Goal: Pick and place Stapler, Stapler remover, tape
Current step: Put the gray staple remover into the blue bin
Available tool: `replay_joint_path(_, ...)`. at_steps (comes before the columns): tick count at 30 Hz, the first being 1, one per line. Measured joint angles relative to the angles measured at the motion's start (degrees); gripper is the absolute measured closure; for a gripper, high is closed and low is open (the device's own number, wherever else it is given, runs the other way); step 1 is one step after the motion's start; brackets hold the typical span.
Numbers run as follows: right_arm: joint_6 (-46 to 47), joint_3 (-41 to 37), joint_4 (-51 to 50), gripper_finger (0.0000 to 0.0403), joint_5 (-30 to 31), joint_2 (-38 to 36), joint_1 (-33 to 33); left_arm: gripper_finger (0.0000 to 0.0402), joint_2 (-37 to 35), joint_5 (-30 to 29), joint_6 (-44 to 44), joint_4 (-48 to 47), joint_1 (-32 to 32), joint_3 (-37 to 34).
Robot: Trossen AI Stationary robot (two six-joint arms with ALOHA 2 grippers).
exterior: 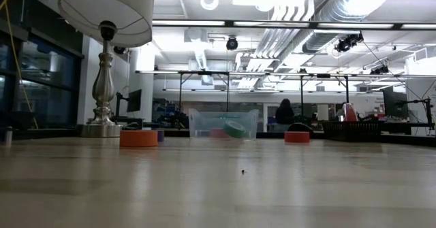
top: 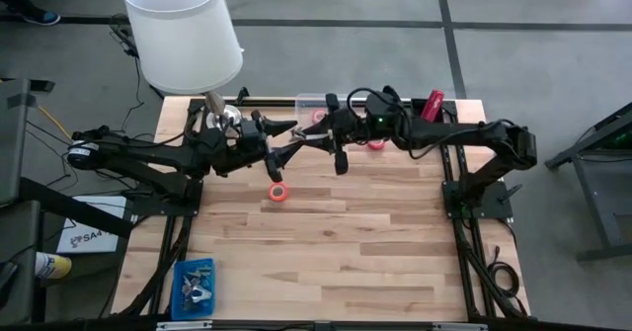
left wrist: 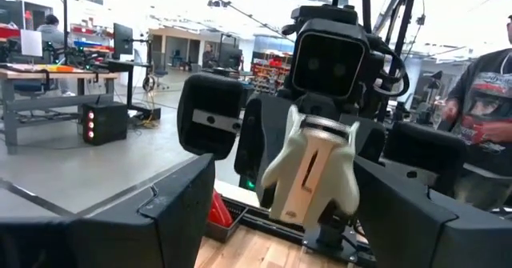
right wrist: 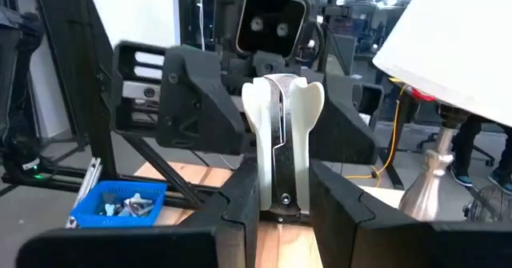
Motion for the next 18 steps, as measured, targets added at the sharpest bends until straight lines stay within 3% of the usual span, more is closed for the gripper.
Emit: replay_joint_path(18,1.25,0.01,-0.32,0.0329,-2.84,1.51,-2.6,0.0126,0.0,-0.38,0.37,0.19,0.0,0.0)
